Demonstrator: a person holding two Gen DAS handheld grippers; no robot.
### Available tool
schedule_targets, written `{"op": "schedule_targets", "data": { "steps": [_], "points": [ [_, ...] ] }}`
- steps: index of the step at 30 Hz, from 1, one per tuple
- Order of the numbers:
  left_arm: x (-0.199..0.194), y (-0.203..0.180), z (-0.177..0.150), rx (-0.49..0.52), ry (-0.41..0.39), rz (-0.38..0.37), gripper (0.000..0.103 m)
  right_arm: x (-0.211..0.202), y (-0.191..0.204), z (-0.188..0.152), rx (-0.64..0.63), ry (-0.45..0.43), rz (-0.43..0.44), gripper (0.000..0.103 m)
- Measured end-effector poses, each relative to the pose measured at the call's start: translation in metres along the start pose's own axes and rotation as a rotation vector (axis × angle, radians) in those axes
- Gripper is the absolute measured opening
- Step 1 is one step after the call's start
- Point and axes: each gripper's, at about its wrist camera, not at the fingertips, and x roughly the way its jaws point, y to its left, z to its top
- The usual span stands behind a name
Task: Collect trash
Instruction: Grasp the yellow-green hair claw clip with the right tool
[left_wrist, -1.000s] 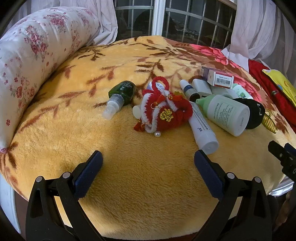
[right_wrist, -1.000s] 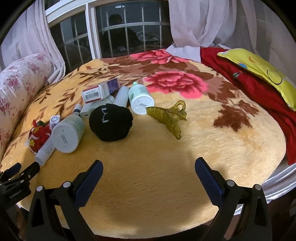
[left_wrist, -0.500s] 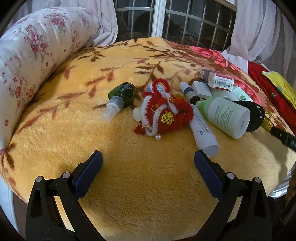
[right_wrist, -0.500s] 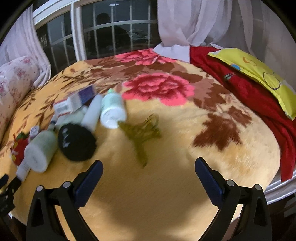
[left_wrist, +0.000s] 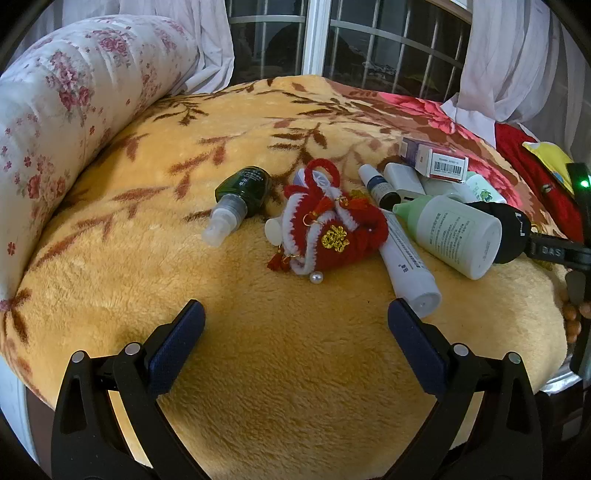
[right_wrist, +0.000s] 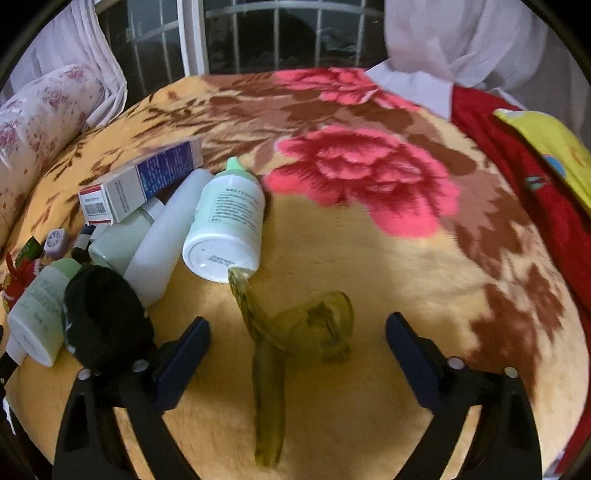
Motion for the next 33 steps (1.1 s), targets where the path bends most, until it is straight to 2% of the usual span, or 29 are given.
{"op": "schedule_targets", "data": {
  "steps": [1, 2, 3, 8, 11, 16, 22, 30, 33],
  "points": [
    [0.000, 0.000, 0.000, -0.001, -0.003, -0.002, 0.097, 0.003, 0.000, 0.001, 0.000, 0.006, 0.009, 0.076],
    [0.000, 0.002, 0.000, -0.002, -0.004, -0.005, 0.097, 0.006, 0.000, 0.002, 0.001, 0.011, 0.011, 0.063],
    [-0.001, 0.002, -0.001, -0.003, -0.005, -0.008, 0.097, 0.007, 0.000, 0.001, 0.001, 0.015, 0.009, 0.057],
    [-0.011, 0.004, -0.012, 0.004, -0.023, -0.011, 0.097, 0.004, 0.012, -0.008, -0.057, -0.019, -0.043, 0.047],
    [-0.020, 0.002, -0.019, -0.001, -0.034, -0.037, 0.097, -0.001, 0.013, -0.013, -0.059, -0.045, -0.043, 0.046],
    [-0.034, -0.017, -0.023, 0.006, -0.045, -0.179, 0.097, -0.012, 0.006, -0.020, -0.002, -0.088, -0.009, 0.046],
    [-0.016, -0.051, -0.013, 0.054, -0.028, -0.258, 0.097, -0.013, -0.006, -0.022, 0.068, -0.101, 0.054, 0.046],
    [0.020, -0.052, 0.008, 0.069, 0.002, -0.208, 0.096, -0.011, -0.010, -0.023, 0.097, -0.105, 0.084, 0.046],
    [0.030, -0.052, 0.013, 0.108, -0.002, -0.159, 0.090, -0.011, -0.012, -0.023, 0.111, -0.109, 0.097, 0.046]
  ]
}}
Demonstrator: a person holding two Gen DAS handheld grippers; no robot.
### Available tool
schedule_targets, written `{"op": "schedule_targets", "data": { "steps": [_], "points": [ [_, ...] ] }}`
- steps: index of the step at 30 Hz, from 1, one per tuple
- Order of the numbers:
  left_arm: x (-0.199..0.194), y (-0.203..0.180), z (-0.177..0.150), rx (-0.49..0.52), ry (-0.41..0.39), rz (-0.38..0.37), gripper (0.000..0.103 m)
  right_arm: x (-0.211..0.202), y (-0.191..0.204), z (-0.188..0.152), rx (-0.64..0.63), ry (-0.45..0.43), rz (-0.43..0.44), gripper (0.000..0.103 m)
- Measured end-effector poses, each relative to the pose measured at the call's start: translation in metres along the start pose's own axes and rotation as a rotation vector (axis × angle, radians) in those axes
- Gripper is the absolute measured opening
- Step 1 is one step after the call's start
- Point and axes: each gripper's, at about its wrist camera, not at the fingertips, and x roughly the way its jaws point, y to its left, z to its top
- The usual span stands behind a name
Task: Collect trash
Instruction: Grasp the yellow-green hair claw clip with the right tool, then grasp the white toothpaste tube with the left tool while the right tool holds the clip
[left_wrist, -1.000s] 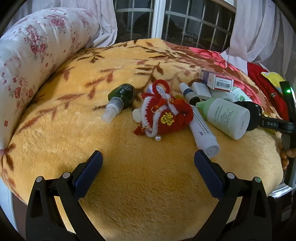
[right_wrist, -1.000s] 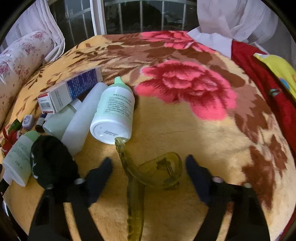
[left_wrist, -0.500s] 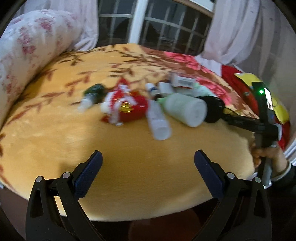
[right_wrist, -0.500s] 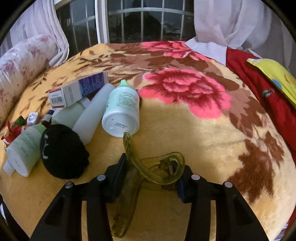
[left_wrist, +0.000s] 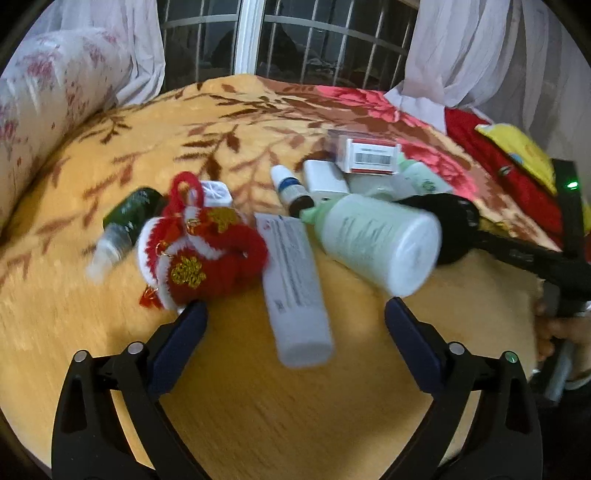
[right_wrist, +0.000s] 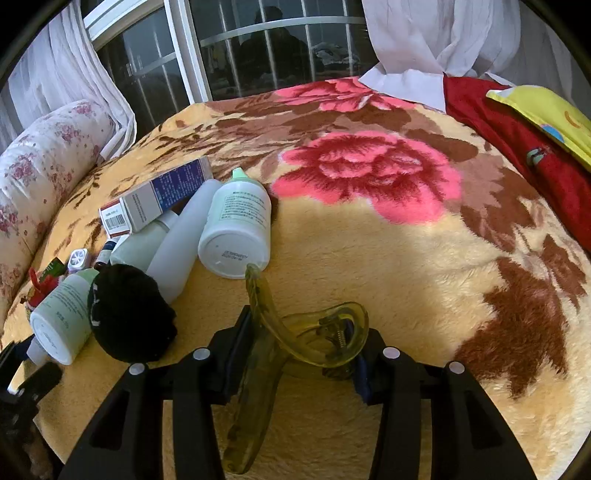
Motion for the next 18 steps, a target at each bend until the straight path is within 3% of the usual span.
{"op": "schedule_targets", "data": {
  "steps": [9, 13, 18],
  "points": [
    [0.018, -0.002, 0.013, 0.110, 0.007, -0.005, 0.052, 0.001, -0.001, -0.001, 0.004, -0.009, 0.004, 0.046],
    [0.016, -0.006, 0.010, 0.137, -0.018, -0.013, 0.029, 0.001, -0.001, 0.000, 0.004, -0.011, 0.004, 0.046],
    [0.003, 0.000, 0.001, 0.084, -0.062, -0.048, 0.028, 0.001, 0.000, -0.001, 0.001, -0.013, 0.002, 0.046]
  ]
}}
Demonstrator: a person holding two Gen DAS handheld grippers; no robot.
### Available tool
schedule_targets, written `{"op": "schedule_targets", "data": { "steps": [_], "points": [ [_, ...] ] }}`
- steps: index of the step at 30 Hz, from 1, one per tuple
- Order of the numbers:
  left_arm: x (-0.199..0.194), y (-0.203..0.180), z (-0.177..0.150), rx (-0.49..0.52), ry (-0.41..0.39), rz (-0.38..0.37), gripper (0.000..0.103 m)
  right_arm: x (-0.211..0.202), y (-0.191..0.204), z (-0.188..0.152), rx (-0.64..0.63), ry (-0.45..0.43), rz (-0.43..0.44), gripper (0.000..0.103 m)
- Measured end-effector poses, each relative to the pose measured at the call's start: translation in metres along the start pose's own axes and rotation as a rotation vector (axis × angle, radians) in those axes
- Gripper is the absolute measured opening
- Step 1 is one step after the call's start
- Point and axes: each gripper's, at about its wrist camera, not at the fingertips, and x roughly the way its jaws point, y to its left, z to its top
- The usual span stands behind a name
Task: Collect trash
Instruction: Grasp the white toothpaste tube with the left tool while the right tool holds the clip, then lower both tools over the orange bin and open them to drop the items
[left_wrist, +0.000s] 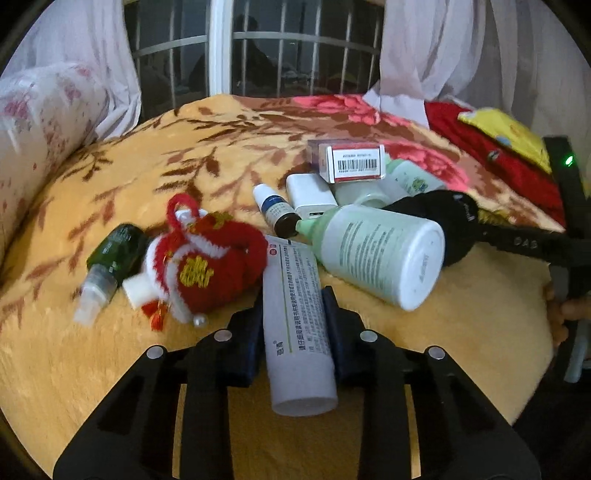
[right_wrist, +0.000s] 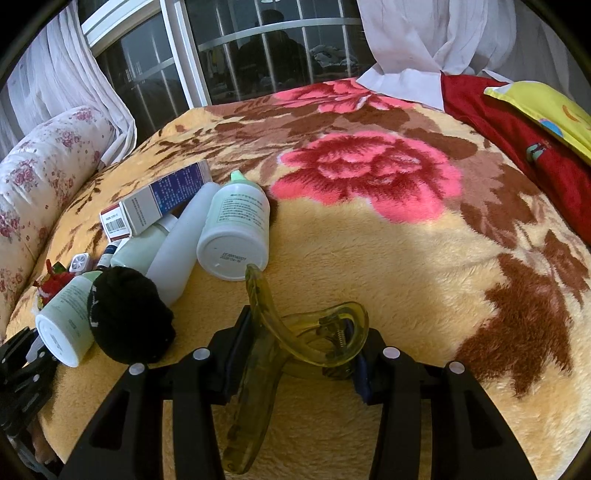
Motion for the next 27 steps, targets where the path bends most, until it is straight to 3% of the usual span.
{"op": "schedule_targets", "data": {
  "steps": [5, 14, 21, 27],
  "points": [
    [-0.027, 0.003, -0.009, -0.051, -0.024, -0.037, 0.028, -0.004, -0.001, 0.000, 0.000, -0.021, -0.007, 0.046],
    [-0.093, -0.016, -0.036, -0.016, -0.091, -0.044, 0.028, -0.060, 0.016, -0.013, -0.007, -0.135, 0.027, 0.046],
    [-0.133, -0.033, -0.067, 0.055, -0.142, -0.023, 0.028, -0.130, 0.043, -0.053, -0.051, -0.196, 0.092, 0.046],
    [-0.150, -0.037, -0.106, 0.076, -0.110, -0.042, 0.028, -0.166, 0.073, -0.115, -0.117, -0.154, 0.126, 0.046]
  ]
}}
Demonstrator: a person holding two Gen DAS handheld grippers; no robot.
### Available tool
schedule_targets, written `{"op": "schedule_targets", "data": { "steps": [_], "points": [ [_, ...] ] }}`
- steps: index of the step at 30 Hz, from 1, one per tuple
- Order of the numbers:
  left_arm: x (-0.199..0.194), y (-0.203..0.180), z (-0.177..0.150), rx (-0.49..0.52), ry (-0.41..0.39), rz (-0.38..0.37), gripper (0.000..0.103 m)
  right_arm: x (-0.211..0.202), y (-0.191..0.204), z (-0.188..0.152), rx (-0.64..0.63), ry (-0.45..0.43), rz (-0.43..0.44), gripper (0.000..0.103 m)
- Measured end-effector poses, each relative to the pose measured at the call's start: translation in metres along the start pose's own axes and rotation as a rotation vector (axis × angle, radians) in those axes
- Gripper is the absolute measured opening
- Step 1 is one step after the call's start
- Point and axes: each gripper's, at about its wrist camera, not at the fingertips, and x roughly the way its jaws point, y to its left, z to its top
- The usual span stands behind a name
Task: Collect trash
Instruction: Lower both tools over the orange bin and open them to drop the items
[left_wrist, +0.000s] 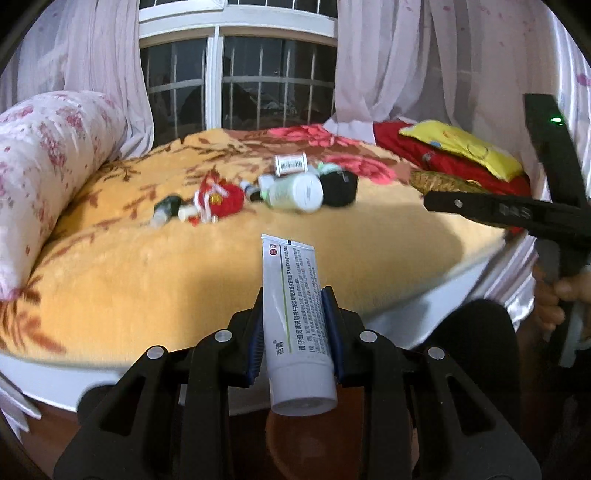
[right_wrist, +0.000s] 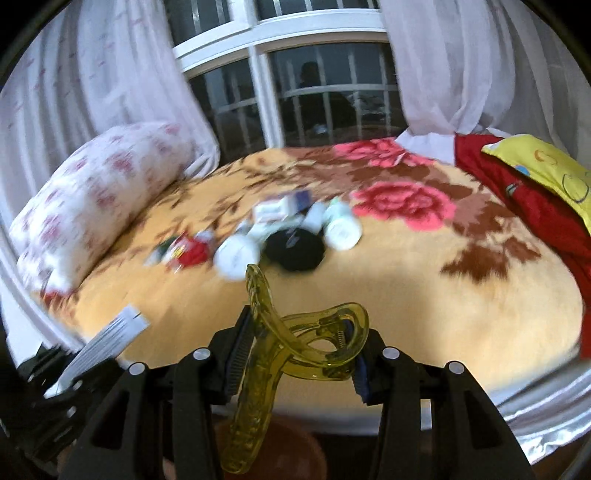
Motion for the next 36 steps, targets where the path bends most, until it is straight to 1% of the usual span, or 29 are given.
{"op": "schedule_targets", "data": {
  "steps": [3, 6, 12, 15, 22, 28, 31, 32, 33, 34, 36],
  "points": [
    [-0.003, -0.002, -0.020, 0.010, 0.035, -0.007, 0.028, -0.008, 0.019, -0.033, -0.036, 0.050, 0.005, 0.046],
    [-0.002, -0.003, -0.036, 0.011, 0.077, -0.024, 0.028, -0.008, 0.032, -0.064, -0.060, 0.111, 0.012, 0.046],
    [0.004, -0.010, -0.063, 0.036, 0.164, -0.054, 0.028, 0.007, 0.039, -0.111, -0.020, 0.234, 0.032, 0.046],
    [0.014, -0.008, -0.071, 0.015, 0.221, -0.064, 0.028, 0.013, 0.041, -0.123, -0.012, 0.264, 0.032, 0.046],
    [0.040, -0.007, -0.082, -0.006, 0.341, -0.025, 0.028, 0.035, 0.041, -0.134, -0.016, 0.332, 0.016, 0.046],
    [0.050, -0.007, -0.088, -0.001, 0.389, -0.028, 0.028, 0.046, 0.041, -0.138, -0.020, 0.360, 0.013, 0.046],
    [0.056, -0.006, -0.091, 0.000, 0.421, -0.033, 0.029, 0.054, 0.038, -0.141, -0.009, 0.388, 0.008, 0.048],
    [0.058, -0.005, -0.092, 0.001, 0.435, -0.022, 0.030, 0.057, 0.036, -0.142, -0.003, 0.397, 0.004, 0.053],
    [0.060, -0.005, -0.093, 0.005, 0.450, -0.006, 0.038, 0.059, 0.035, -0.142, 0.004, 0.404, 0.000, 0.057],
    [0.063, -0.005, -0.095, 0.011, 0.464, 0.016, 0.052, 0.060, 0.033, -0.143, 0.012, 0.405, -0.005, 0.061],
    [0.064, -0.006, -0.094, 0.016, 0.466, 0.033, 0.060, 0.059, 0.030, -0.143, 0.028, 0.400, -0.014, 0.061]
  ]
}}
